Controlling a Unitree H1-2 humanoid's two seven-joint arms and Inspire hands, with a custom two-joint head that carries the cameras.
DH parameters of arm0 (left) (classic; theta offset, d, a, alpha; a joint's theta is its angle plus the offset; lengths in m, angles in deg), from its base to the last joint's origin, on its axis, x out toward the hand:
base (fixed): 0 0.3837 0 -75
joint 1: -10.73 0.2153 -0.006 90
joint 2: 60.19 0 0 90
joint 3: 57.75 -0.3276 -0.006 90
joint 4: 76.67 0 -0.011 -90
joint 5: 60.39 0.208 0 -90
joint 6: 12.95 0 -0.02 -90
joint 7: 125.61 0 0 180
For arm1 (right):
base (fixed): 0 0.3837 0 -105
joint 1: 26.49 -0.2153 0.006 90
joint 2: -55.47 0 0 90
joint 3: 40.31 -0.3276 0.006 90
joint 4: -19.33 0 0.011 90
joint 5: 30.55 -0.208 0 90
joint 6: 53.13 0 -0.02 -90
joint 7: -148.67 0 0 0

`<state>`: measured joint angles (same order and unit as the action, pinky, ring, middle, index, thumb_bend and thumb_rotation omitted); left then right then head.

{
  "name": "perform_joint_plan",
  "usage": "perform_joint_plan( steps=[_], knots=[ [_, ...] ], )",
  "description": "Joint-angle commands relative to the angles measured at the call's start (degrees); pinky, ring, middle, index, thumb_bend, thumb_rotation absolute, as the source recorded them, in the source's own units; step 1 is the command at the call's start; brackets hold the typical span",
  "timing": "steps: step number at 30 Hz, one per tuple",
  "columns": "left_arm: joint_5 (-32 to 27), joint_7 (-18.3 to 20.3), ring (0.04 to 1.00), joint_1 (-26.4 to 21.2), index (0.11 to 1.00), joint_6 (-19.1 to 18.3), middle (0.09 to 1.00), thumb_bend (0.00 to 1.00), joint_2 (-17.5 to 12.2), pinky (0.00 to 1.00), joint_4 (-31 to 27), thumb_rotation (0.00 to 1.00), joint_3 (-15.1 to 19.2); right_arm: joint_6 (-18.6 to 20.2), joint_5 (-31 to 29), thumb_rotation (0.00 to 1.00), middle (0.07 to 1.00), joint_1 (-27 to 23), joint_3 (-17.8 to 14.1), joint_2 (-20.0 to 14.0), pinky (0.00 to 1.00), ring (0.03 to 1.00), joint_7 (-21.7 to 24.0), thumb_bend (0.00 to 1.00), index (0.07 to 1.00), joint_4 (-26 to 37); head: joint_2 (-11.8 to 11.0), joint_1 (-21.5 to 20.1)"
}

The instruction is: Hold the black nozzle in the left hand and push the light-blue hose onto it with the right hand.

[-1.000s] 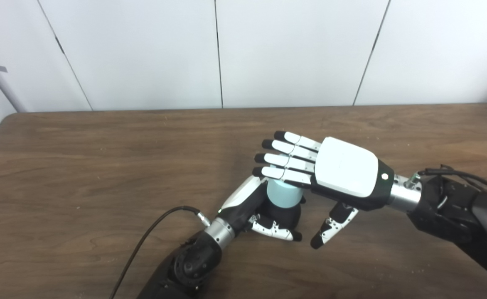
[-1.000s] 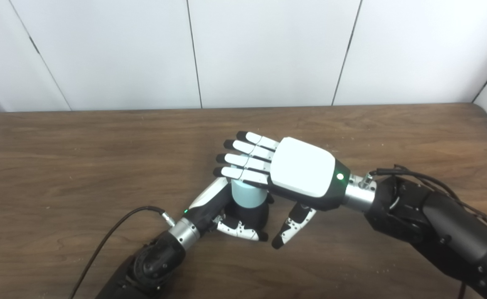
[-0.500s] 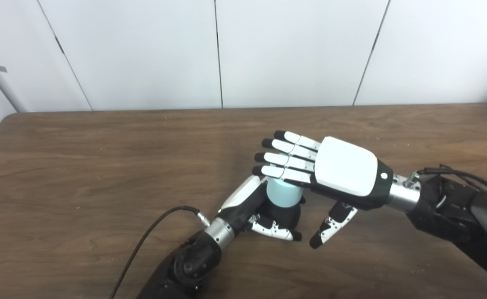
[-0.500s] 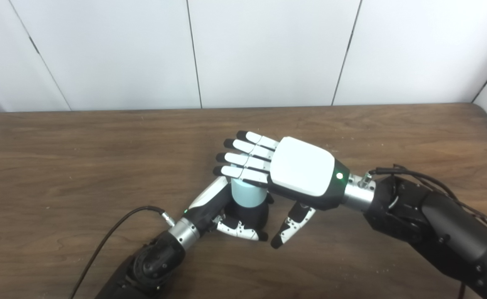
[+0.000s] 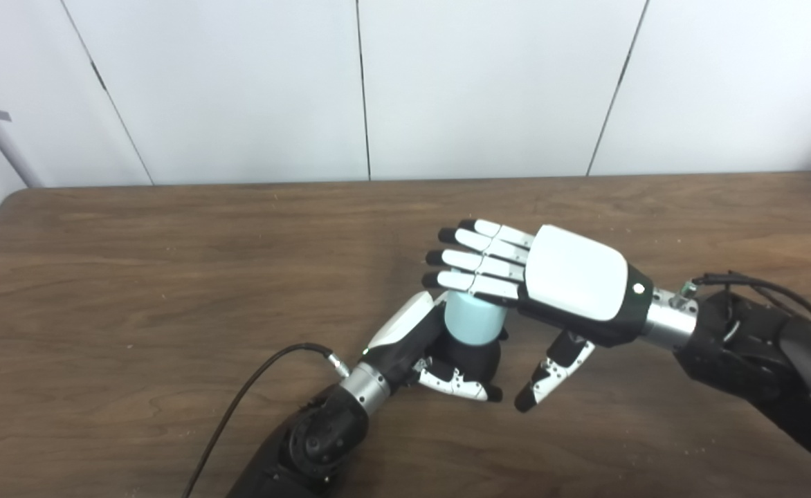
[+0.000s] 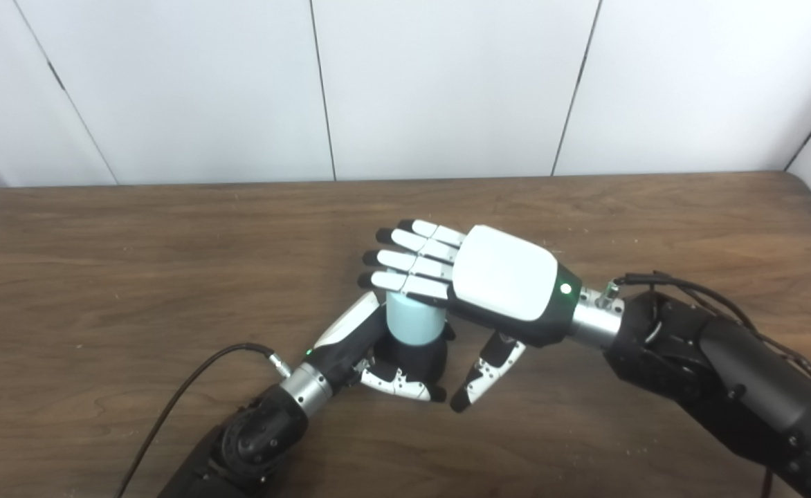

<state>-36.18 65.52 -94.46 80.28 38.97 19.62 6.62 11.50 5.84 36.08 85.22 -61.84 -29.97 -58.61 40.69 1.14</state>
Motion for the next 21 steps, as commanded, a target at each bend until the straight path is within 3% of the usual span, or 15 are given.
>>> perform_joint_plan(
  steps=[1,11,21],
  knots=[
    [1.2,1.9,0.950,1.1,0.487,-2.7,0.833,0.52,-1.5,1.00,1.6,0.08,-0.2,-1.5,0.8,0.46,0.961,2.9,3.0,-1.7,0.95,0.992,8.4,0.77,0.902,-3.1,-0.1,0.0],
    [1.6,1.8,0.950,0.9,0.486,-3.1,0.835,0.52,-1.3,1.00,1.4,0.08,-0.2,-1.4,-3.8,0.46,0.969,3.3,2.4,-1.4,0.93,0.982,12.8,0.77,0.920,-2.9,0.0,0.1],
    [1.6,1.6,0.948,0.8,0.486,-3.1,0.837,0.52,-1.2,1.00,1.6,0.08,-0.2,-1.3,-4.5,0.45,0.967,3.0,2.2,-1.3,0.91,0.971,15.0,0.77,0.917,-2.1,-0.1,0.2]
  ],
)
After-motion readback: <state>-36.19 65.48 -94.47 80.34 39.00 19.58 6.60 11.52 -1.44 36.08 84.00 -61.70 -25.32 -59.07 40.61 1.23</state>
